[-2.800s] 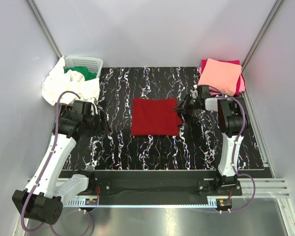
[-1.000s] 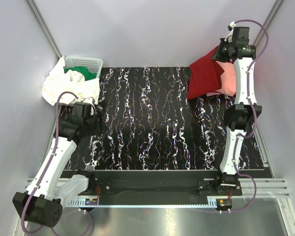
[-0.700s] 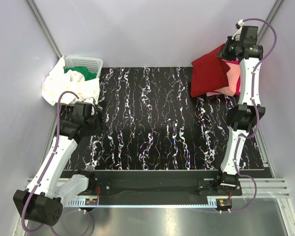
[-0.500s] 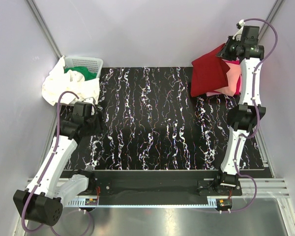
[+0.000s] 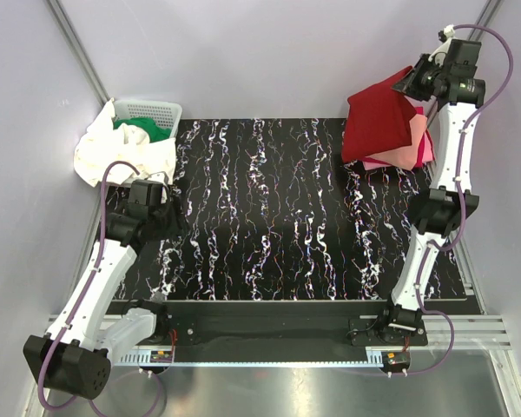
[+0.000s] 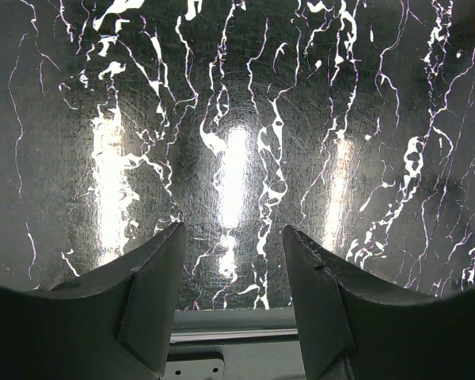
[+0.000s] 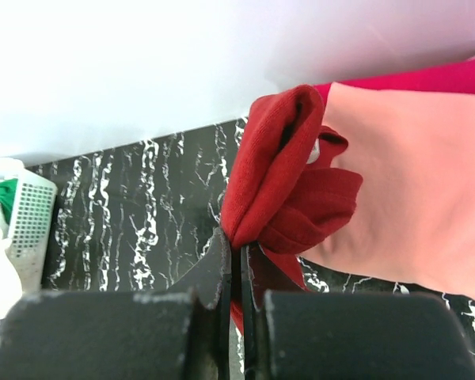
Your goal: Fold and stack the t-shirts
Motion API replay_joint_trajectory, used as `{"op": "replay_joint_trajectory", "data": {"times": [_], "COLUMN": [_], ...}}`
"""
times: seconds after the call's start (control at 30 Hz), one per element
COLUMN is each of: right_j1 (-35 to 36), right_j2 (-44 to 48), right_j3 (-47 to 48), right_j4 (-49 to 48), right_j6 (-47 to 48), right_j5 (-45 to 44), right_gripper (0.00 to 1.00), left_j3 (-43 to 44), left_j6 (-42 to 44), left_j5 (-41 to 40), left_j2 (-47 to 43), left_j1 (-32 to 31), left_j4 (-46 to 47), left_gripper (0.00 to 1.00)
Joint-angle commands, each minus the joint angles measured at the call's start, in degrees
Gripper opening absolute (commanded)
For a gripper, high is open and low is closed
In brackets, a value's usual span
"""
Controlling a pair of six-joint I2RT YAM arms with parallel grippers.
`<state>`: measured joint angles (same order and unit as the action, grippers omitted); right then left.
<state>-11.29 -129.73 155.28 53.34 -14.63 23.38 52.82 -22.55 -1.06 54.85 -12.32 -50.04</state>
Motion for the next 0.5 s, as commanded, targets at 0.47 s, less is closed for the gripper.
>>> {"op": "replay_joint_trajectory", "data": {"times": [0.47], "right_j1": [-5.84], "right_j2": [-2.36], "right_j3": [5.38], "right_j4": [-8.25], "right_j6": [-4.34], "right_j5": [7.29], "right_gripper": [0.00], "left_j3": [-0.35], "left_j6": [-0.39], "left_j5": [-1.49], "left_j2": [0.34], "left_j1": [0.28], "left_j4": [1.97], "left_gripper": [0.57]}}
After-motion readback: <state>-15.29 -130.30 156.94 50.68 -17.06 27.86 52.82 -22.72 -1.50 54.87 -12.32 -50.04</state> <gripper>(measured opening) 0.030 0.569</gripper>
